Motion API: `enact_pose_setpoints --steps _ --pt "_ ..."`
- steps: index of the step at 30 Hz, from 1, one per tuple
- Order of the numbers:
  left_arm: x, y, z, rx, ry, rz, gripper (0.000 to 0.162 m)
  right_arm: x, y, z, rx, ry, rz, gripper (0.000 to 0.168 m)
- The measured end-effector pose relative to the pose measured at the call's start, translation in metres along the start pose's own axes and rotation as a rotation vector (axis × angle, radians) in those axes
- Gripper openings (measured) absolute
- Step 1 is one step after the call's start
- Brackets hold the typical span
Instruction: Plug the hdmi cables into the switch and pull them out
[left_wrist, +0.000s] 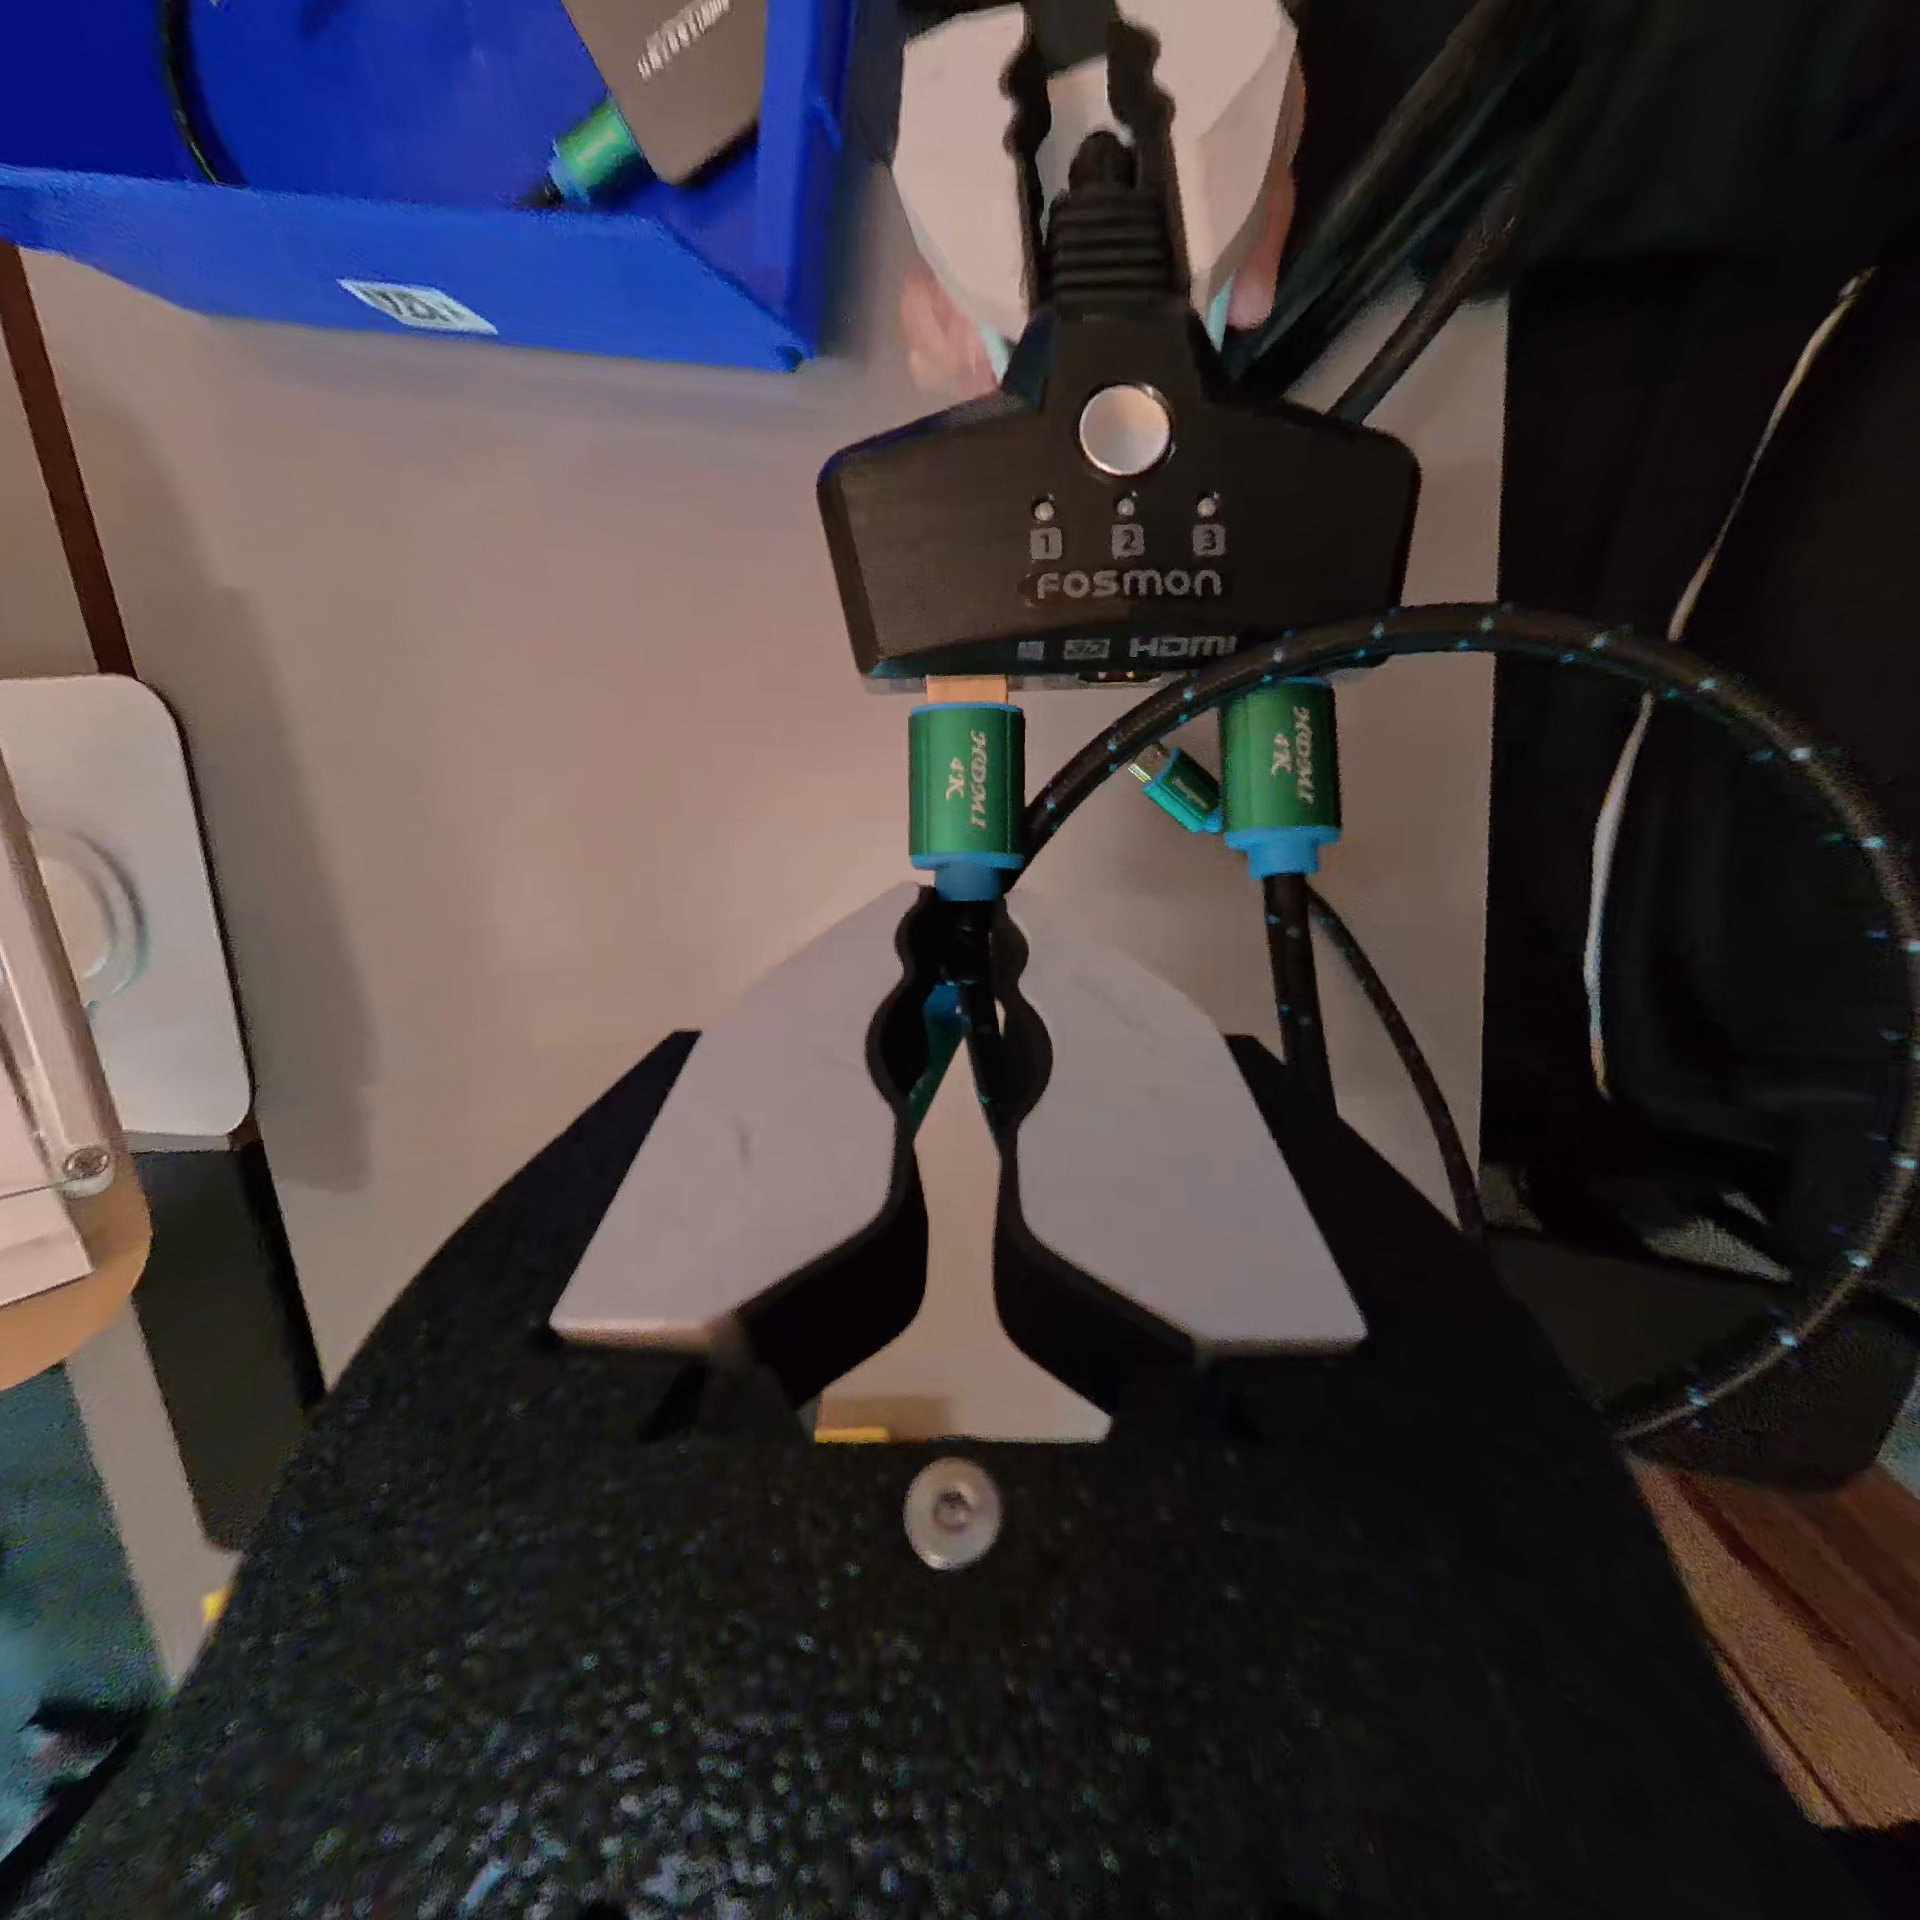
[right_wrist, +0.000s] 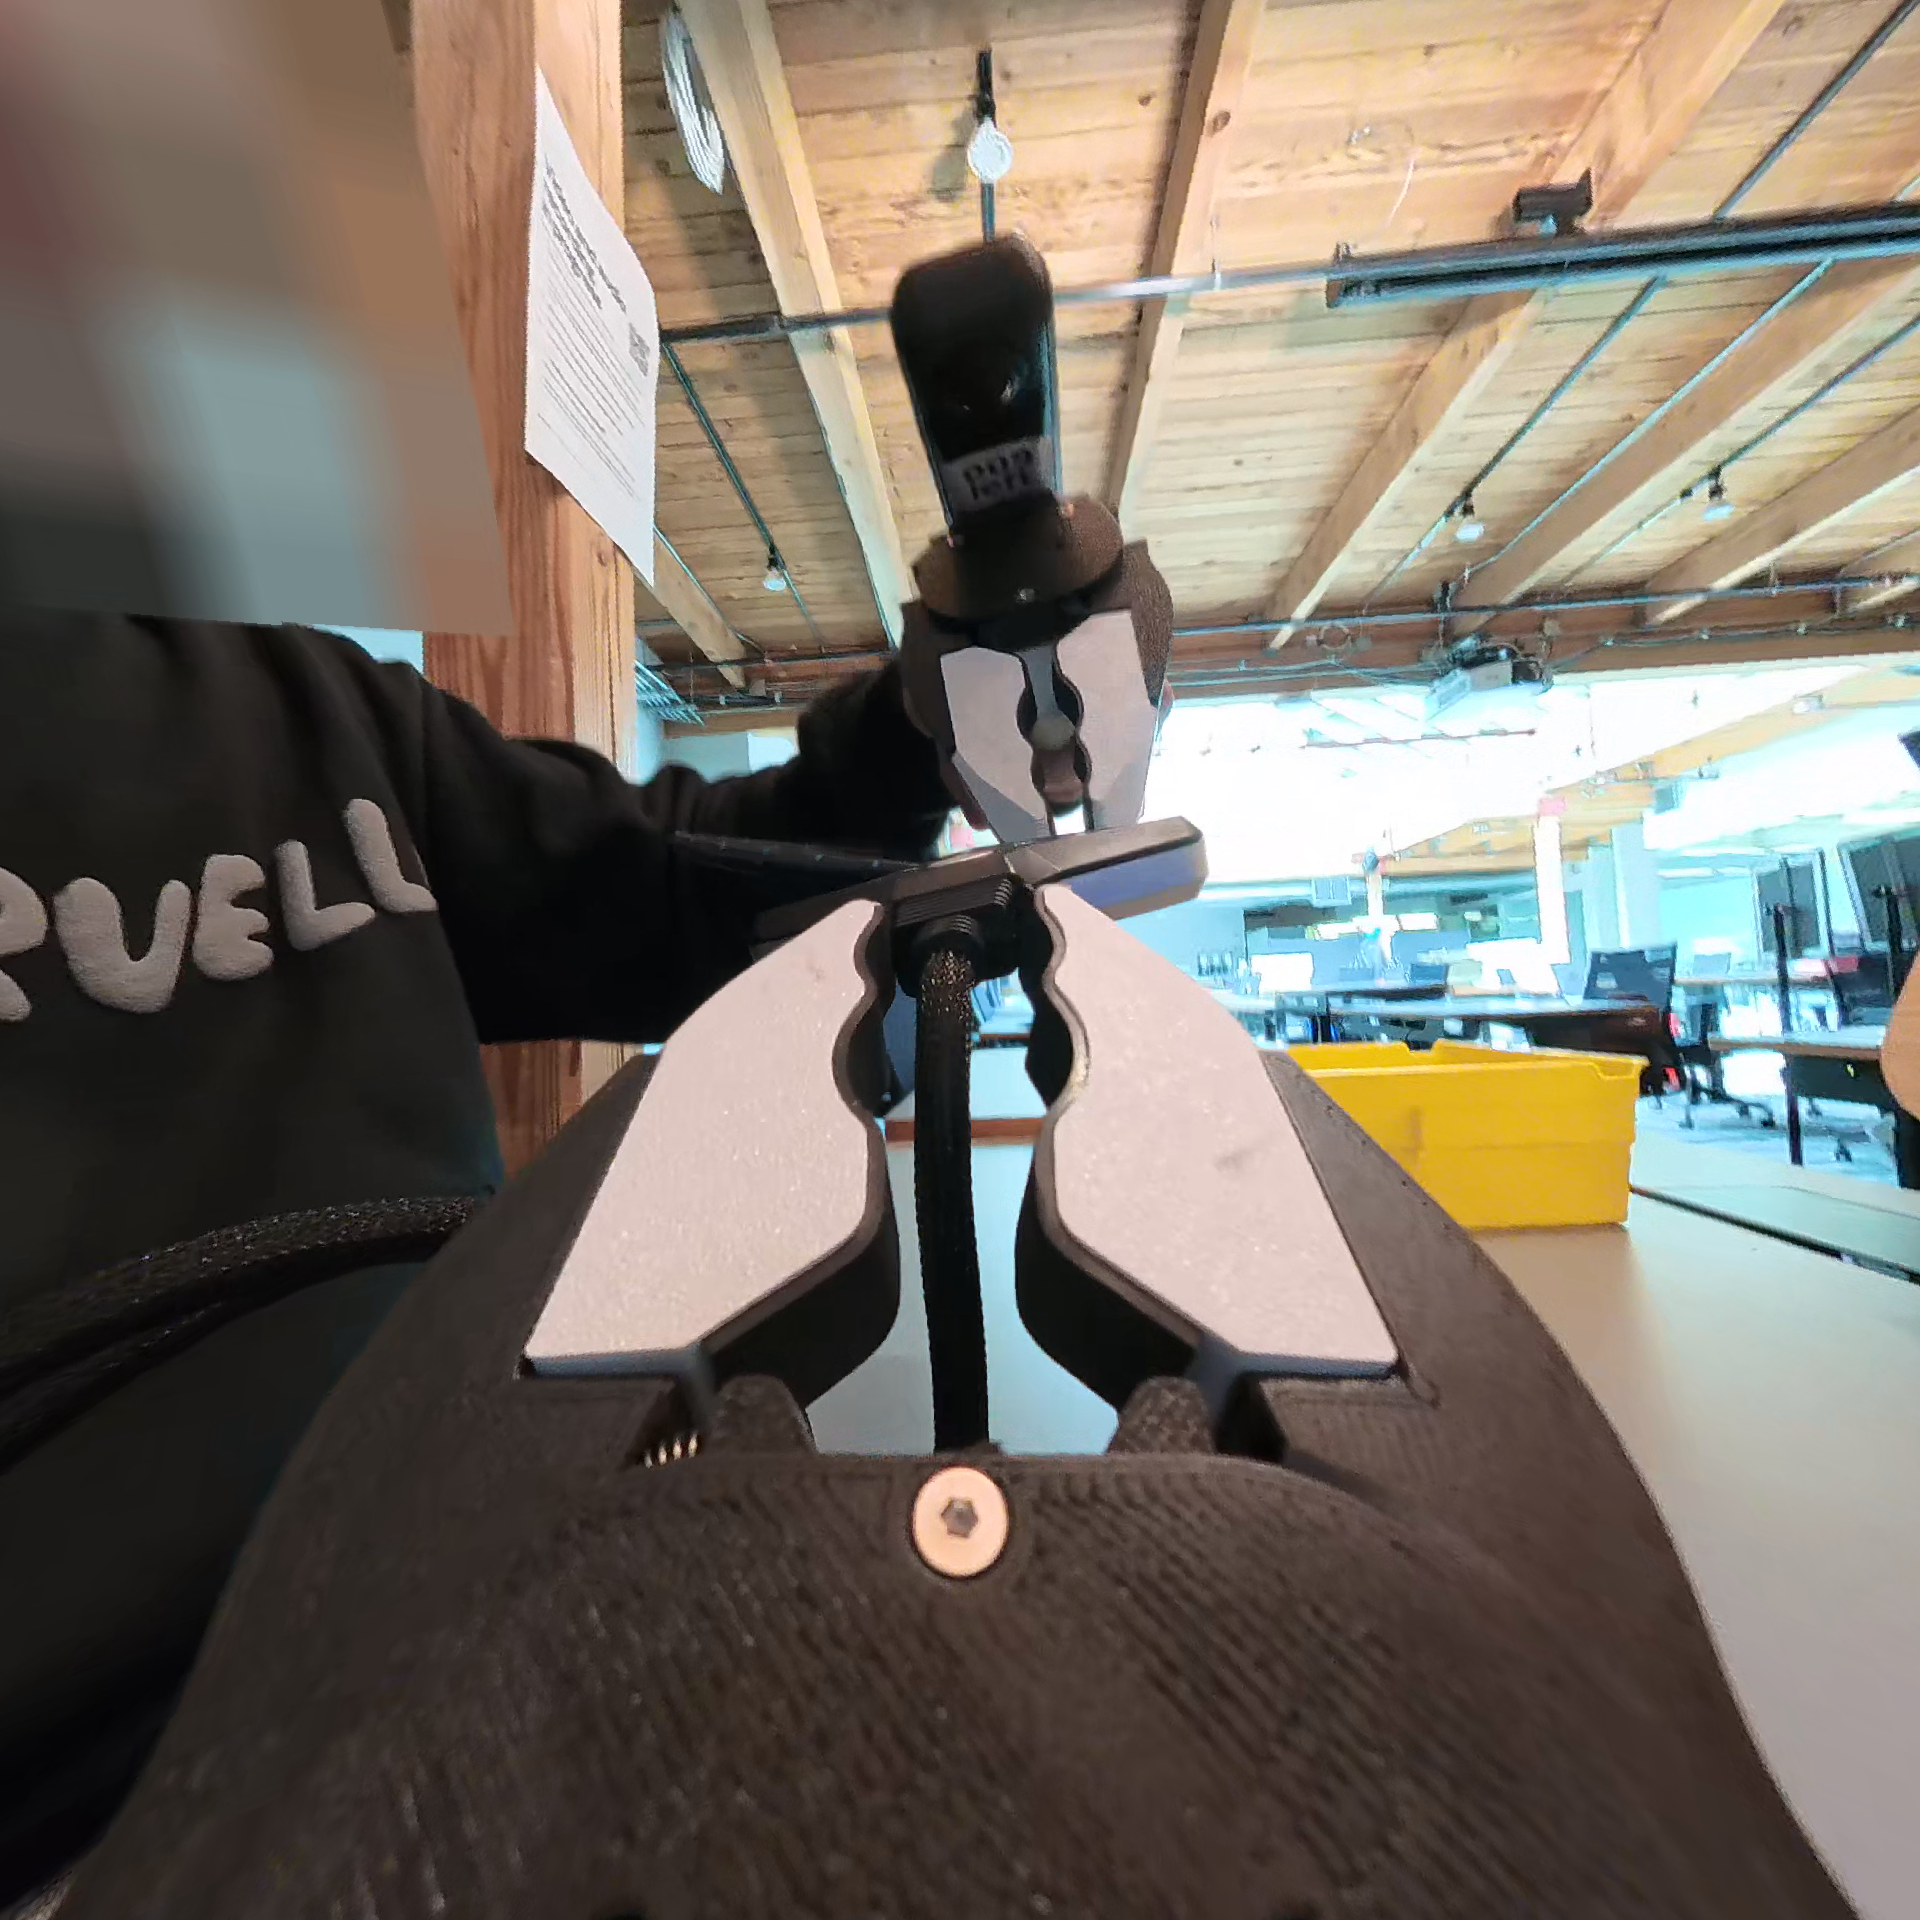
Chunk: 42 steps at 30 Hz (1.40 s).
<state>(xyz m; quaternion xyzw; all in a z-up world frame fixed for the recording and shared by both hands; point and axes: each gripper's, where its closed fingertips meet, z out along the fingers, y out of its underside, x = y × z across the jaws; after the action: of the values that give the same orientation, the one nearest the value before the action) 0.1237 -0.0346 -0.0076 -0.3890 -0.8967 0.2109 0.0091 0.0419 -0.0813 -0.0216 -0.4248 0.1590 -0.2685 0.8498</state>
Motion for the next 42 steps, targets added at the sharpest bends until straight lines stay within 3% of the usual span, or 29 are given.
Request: enact_pose_setpoints --steps 8,20,29,36,38,42 --pt "0.001 -0.011 0.003 0.276 -0.021 0.027 0.008 -0.006 -0.015 -0.002 0.066 -0.027 -0.04 0.023" --pt "-0.007 -0.014 -0.002 0.482 -0.095 0.005 0.009 -0.002 -0.007 0.002 0.028 0.019 -0.092 0.024" --pt "-0.006 -0.01 0.001 0.325 -0.114 0.148 0.009 -0.005 0.001 0.003 -0.004 0.016 -0.095 0.024" --pt "-0.003 -0.009 0.002 0.38 -0.124 0.081 0.011 -0.004 -0.003 0.004 -0.002 0.016 -0.162 0.023" --pt "-0.01 -0.014 -0.01 0.454 -0.22 0.041 0.012 -0.001 -0.004 0.004 -0.011 0.053 -0.213 0.023" --pt "-0.021 -0.008 -0.068 0.771 -0.394 -0.118 0.023 0.01 -0.014 -0.005 -0.013 0.149 -0.254 0.023"
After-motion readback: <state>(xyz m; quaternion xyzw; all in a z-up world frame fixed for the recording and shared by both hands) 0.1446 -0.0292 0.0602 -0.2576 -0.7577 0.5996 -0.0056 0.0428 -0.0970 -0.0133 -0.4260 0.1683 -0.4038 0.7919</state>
